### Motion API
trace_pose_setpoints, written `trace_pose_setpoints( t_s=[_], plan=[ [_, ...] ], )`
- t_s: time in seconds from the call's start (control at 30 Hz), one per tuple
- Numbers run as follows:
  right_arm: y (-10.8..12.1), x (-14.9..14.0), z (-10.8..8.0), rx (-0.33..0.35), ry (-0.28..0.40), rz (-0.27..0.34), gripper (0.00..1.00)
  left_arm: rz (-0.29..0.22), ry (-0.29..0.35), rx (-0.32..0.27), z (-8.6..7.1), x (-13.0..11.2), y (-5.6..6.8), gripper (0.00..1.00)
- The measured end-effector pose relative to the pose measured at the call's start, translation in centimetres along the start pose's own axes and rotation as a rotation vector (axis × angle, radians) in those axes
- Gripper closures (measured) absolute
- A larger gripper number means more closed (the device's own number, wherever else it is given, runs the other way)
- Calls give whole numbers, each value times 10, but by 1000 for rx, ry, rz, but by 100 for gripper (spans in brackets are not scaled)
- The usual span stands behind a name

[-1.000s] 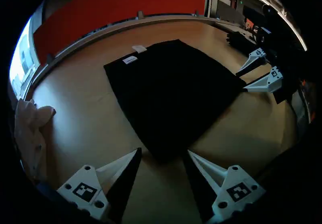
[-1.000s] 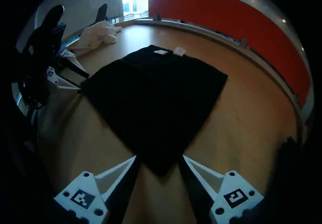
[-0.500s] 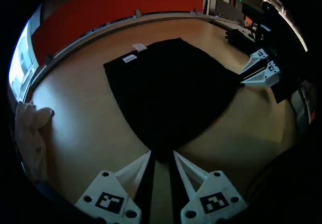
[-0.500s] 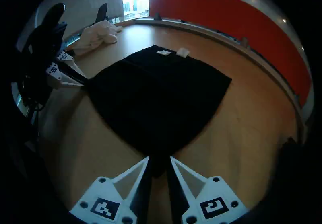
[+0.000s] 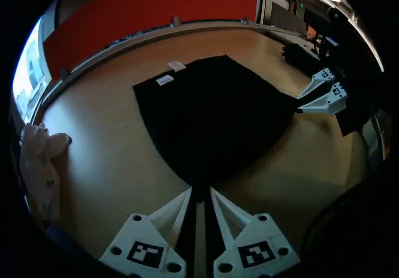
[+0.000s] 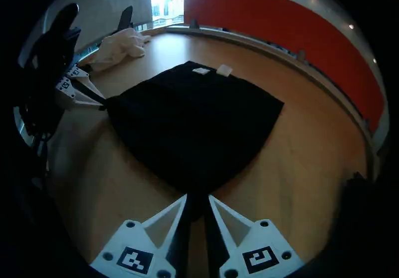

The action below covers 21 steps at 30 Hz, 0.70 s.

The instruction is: Fold towel

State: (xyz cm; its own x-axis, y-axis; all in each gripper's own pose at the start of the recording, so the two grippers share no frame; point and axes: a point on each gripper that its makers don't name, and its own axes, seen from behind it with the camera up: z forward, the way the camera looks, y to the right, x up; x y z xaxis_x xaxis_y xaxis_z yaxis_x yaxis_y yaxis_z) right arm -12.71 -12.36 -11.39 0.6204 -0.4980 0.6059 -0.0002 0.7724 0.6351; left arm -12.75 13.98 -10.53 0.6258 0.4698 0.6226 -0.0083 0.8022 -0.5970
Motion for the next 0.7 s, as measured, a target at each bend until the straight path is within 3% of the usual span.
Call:
trace_pose_setpoints(
  t_s=[0.7],
  plan=[
    [-3,59,-79,-41,114,-28,85,-82,70,21,-73,43,5,90]
  ],
)
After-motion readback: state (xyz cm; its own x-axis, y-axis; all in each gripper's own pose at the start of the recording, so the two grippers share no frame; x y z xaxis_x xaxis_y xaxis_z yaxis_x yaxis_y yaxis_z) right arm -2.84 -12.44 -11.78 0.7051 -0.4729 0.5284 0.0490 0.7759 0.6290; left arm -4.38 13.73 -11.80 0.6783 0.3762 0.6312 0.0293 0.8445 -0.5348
